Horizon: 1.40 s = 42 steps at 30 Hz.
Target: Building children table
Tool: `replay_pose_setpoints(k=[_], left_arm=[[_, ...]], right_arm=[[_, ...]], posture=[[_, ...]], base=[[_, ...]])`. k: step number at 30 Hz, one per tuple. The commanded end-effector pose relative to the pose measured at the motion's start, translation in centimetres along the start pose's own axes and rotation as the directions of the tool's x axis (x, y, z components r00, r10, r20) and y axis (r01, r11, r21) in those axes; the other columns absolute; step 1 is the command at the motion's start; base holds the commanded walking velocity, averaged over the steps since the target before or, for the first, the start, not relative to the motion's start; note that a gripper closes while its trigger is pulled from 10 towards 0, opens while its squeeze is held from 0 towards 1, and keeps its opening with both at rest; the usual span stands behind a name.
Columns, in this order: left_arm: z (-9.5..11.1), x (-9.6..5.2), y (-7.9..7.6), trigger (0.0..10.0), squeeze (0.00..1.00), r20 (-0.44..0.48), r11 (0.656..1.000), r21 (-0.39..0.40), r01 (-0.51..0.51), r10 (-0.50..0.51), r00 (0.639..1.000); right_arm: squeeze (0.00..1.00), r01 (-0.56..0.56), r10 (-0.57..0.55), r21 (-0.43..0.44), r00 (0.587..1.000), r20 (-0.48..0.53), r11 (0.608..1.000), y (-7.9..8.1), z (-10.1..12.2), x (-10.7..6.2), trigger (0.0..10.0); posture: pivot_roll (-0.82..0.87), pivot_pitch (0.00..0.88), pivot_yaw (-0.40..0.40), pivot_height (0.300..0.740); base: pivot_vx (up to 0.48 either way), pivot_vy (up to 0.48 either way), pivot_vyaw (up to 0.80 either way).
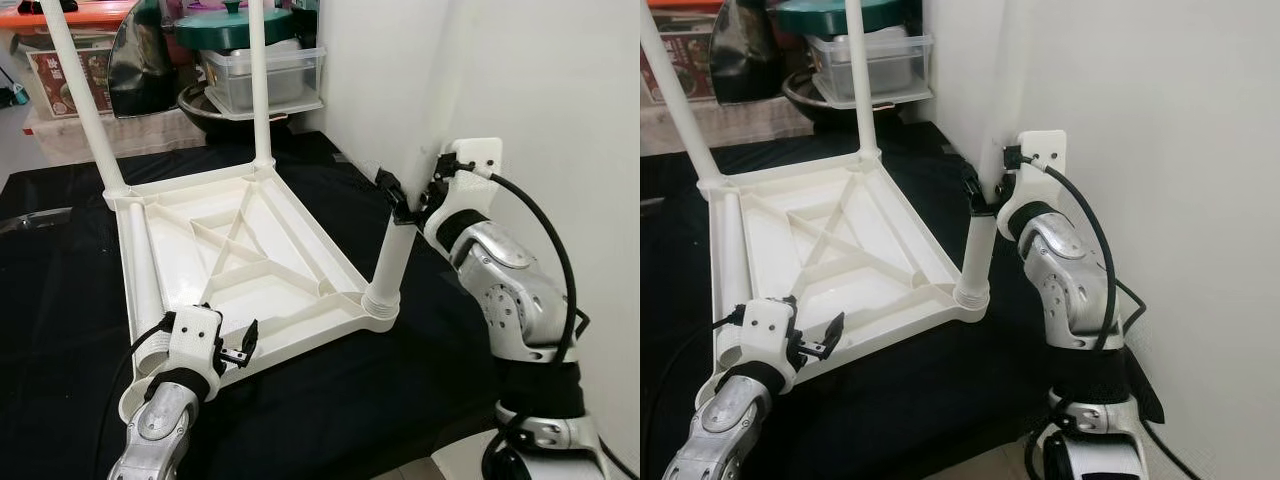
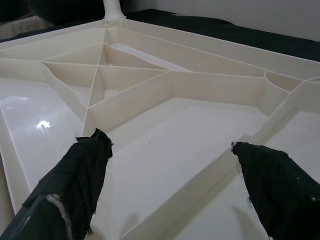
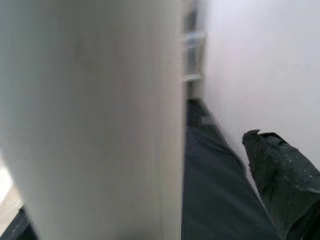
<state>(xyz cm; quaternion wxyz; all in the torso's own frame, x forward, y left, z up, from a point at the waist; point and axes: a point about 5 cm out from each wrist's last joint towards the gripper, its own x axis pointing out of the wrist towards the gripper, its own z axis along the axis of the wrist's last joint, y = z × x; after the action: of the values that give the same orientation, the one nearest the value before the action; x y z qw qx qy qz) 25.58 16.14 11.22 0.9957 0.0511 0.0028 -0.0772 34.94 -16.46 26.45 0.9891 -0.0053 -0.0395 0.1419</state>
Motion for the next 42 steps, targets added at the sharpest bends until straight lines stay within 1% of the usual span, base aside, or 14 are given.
replay_pose_setpoints(k=[1, 6, 14, 15, 17, 18, 19, 20, 36, 37, 39, 40, 41, 42], left_arm=[[-0.4, -0.1, 0.2, 10.0, 0.00, -0.017, 1.000, 0.019, 0.002, -0.002, 1.000], [-0.5, -0.1, 0.1, 10.0, 0.00, -0.016, 1.000, 0.019, 0.001, 0.000, 1.000], [-0.5, 0.0, -0.1, 10.0, 0.00, -0.013, 1.000, 0.019, 0.003, -0.003, 1.000], [-0.4, 0.0, 0.0, 10.0, 0.00, -0.012, 1.000, 0.021, 0.003, -0.003, 1.000], [-0.4, 0.0, 0.0, 10.0, 0.00, -0.012, 1.000, 0.021, 0.003, -0.003, 1.000], [-0.4, 0.0, 0.1, 10.0, 0.00, -0.012, 1.000, 0.024, 0.002, -0.002, 1.000], [-0.4, 0.0, 0.1, 10.0, 0.00, -0.012, 1.000, 0.024, 0.002, -0.002, 1.000], [-0.4, 0.1, 0.1, 10.0, 0.00, -0.011, 1.000, 0.027, 0.003, -0.002, 1.000], [-0.4, 0.0, 0.1, 10.0, 0.00, -0.014, 0.999, 0.034, 0.010, -0.010, 1.000], [-0.4, 0.0, 0.1, 10.0, 0.00, -0.014, 0.999, 0.034, 0.011, -0.011, 1.000], [-0.4, 0.0, 0.1, 10.0, 0.00, -0.014, 0.999, 0.034, 0.011, -0.011, 1.000], [-0.4, 0.0, 0.0, 10.0, 0.00, -0.014, 0.999, 0.033, 0.012, -0.012, 1.000], [-0.4, 0.0, 0.0, 10.0, 0.00, -0.014, 0.999, 0.033, 0.012, -0.012, 1.000], [-0.5, 0.0, -0.1, 10.0, 0.00, -0.016, 0.999, 0.032, 0.014, -0.014, 1.000]], right_arm=[[0.00, -0.047, 0.049, -0.072, 0.999, 0.022, 0.996, -2.1, 1.3, 0.5, 10.0], [0.00, -0.224, 0.224, -0.220, 0.974, -0.023, 0.949, -3.8, 2.0, 0.8, 10.0], [0.00, -0.323, 0.316, -0.276, 0.946, -0.070, 0.905, -4.6, 2.0, 1.4, 10.0], [0.00, -0.333, 0.321, -0.276, 0.943, -0.086, 0.902, -5.1, 1.9, 1.7, 6.3], [0.00, -0.333, 0.321, -0.276, 0.943, -0.086, 0.902, -5.1, 1.9, 1.7, 6.3], [0.00, -0.362, 0.345, -0.265, 0.932, -0.109, 0.894, -5.4, 1.5, 1.9, 4.0], [0.00, -0.362, 0.345, -0.265, 0.932, -0.109, 0.894, -5.4, 1.5, 1.9, 4.0], [0.00, -0.393, 0.371, -0.251, 0.919, -0.135, 0.885, -5.5, 0.8, 1.9, 0.0], [0.00, -0.401, 0.378, -0.129, 0.910, -0.171, 0.907, -6.5, -1.7, 2.1, 0.0], [0.00, -0.207, 0.192, -0.057, 0.962, -0.195, 0.977, -7.1, -2.7, 2.6, 0.0], [0.00, -0.207, 0.192, -0.057, 0.962, -0.195, 0.977, -7.1, -2.7, 2.6, 0.0], [0.00, 0.011, -0.002, 0.040, 0.975, -0.221, 0.999, -7.1, -3.6, 3.2, 0.0], [0.00, 0.011, -0.002, 0.040, 0.975, -0.221, 0.999, -7.1, -3.6, 3.2, 0.0], [0.00, 0.162, -0.127, 0.118, 0.957, -0.260, 0.980, -5.9, -4.5, 3.8, 0.0]], posture=[[0.03, 0.000, -0.044, 0.740], [0.03, 0.000, -0.048, 0.740], [0.04, 0.000, -0.053, 0.740], [0.04, 0.000, -0.055, 0.740], [0.04, 0.000, -0.055, 0.740], [0.05, 0.000, -0.057, 0.740], [0.05, 0.000, -0.057, 0.740], [0.05, 0.000, -0.057, 0.740], [0.07, 0.000, -0.060, 0.740], [0.07, 0.000, -0.062, 0.740], [0.07, 0.000, -0.062, 0.740], [0.07, 0.000, -0.060, 0.740], [0.07, 0.000, -0.060, 0.740], [0.07, 0.000, -0.055, 0.740]], base=[[0.000, 0.000, 0.00], [0.000, 0.000, 0.00], [0.000, 0.000, 0.00], [0.000, 0.000, 0.00], [0.000, 0.000, 0.00], [0.000, 0.000, 0.00], [0.000, 0.000, 0.00], [0.000, 0.000, 0.00], [0.000, 0.000, 0.00], [0.000, 0.000, 0.00], [0.000, 0.000, 0.00], [0.000, 0.000, 0.00], [0.000, 0.000, 0.00], [0.000, 0.000, 0.00]])
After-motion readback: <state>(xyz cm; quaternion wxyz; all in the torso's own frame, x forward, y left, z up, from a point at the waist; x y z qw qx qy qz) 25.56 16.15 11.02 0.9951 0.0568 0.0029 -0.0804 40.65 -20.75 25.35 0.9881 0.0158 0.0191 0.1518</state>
